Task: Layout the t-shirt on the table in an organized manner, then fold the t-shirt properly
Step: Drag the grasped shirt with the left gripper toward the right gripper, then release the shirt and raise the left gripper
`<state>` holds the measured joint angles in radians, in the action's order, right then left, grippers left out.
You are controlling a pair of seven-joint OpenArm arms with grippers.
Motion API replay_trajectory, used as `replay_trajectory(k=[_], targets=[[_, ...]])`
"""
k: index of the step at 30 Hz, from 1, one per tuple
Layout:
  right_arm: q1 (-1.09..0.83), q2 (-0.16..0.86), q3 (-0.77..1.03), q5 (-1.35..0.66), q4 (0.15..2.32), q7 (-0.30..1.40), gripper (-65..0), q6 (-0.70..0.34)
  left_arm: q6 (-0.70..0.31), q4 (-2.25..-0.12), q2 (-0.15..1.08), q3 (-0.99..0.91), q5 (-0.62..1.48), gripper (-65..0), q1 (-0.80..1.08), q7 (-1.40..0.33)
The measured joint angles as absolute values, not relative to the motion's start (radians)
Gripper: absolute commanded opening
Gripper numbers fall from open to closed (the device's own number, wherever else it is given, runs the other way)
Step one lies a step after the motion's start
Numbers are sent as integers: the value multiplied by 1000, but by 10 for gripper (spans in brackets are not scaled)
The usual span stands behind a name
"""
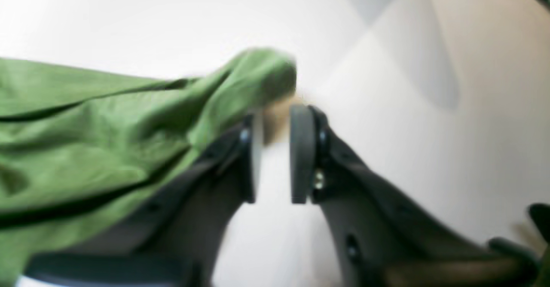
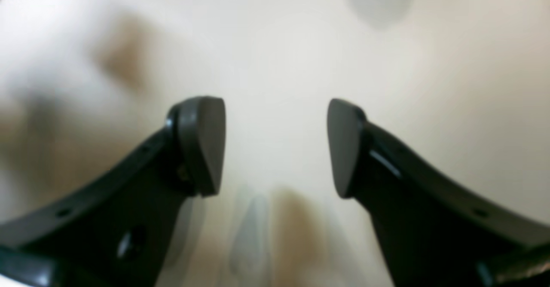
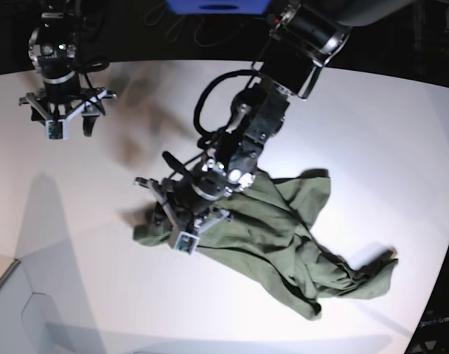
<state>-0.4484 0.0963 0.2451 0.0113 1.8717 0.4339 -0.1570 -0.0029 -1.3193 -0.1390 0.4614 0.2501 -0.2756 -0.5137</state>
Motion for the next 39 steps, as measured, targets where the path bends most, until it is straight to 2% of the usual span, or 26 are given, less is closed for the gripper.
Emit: replay_trajectory(k=[5, 7, 10, 14, 19, 22, 28, 34, 36, 37, 39], targets=[[-450, 96, 245, 11, 1872, 437, -273, -157, -3, -1398, -144, 480, 285, -308, -229, -525], [-450, 96, 245, 11, 1872, 438, -273, -157, -4, -1445, -112, 482, 289, -222, -209, -526], [-450, 99, 245, 11, 1872, 437, -273, -157, -4, -1556, -4, 445, 289, -184, -145, -523], [-447, 93, 244, 10, 1872, 437, -273, -157, 3, -1695, 80, 270, 283, -184, -15, -532], [-447, 95, 244, 11, 1872, 439, -273, -157, -4, -1725, 94, 12, 285, -184, 70, -522], [-444, 97, 244, 11, 1864, 429, -273, -157, -4, -1628, 93, -65, 282, -184, 67, -515], [-432, 92, 241, 11, 1835, 433, -273, -157, -1, -1340, 88, -90, 279, -184, -42, -515], [-436, 97, 241, 10, 1833, 435, -273, -158, -7, -1252, 88, -90, 278, -189, -82, -463], [-435, 97, 241, 11, 1833, 434, -273, -157, -8, -1251, 89, -90, 275, -240, -81, -461], [-435, 97, 242, 11, 1833, 434, -273, -157, -8, -1246, 91, -90, 274, -305, -81, -461], [-433, 97, 242, 11, 1833, 435, -273, -157, -8, -1238, 97, -91, 279, -478, -81, -455]])
